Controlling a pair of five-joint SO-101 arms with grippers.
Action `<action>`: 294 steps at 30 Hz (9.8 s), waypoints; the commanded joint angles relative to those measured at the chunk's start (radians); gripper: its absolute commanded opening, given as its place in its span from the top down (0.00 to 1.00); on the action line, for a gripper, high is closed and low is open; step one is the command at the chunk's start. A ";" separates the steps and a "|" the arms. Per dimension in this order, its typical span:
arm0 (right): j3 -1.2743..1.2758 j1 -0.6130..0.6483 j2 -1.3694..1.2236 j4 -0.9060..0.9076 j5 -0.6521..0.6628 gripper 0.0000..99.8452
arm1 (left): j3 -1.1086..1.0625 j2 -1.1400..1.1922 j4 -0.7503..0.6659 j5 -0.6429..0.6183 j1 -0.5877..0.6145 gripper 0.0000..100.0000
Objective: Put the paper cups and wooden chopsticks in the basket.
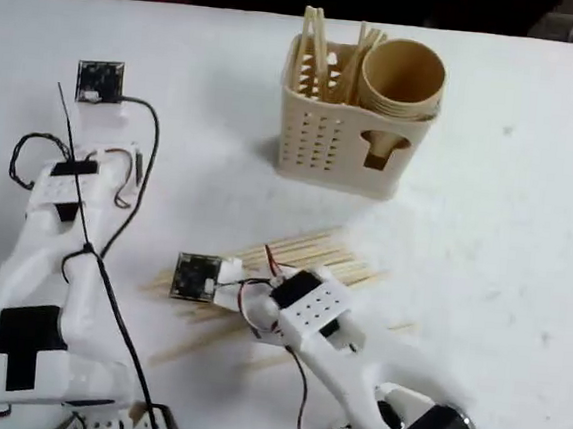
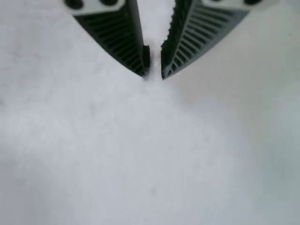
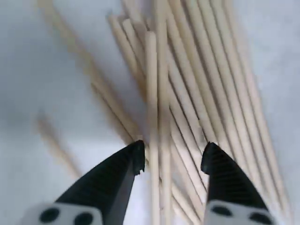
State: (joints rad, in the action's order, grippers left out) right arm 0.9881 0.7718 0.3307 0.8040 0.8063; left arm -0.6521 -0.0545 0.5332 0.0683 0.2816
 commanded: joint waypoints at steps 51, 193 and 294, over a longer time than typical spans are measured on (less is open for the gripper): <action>-0.141 -0.019 0.012 -0.024 0.000 0.84 | 0.002 -0.039 -0.025 0.006 0.012 0.93; -0.451 -0.707 0.506 0.269 -0.434 0.98 | 0.129 -0.050 0.209 0.064 0.013 0.93; 0.701 -0.914 1.469 0.410 -0.092 0.98 | 0.144 0.048 0.489 0.512 -0.618 0.86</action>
State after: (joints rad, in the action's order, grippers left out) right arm 1.6817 -0.1427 1.7898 1.2106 0.7035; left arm -0.4803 0.0606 1.0641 0.5869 -0.3245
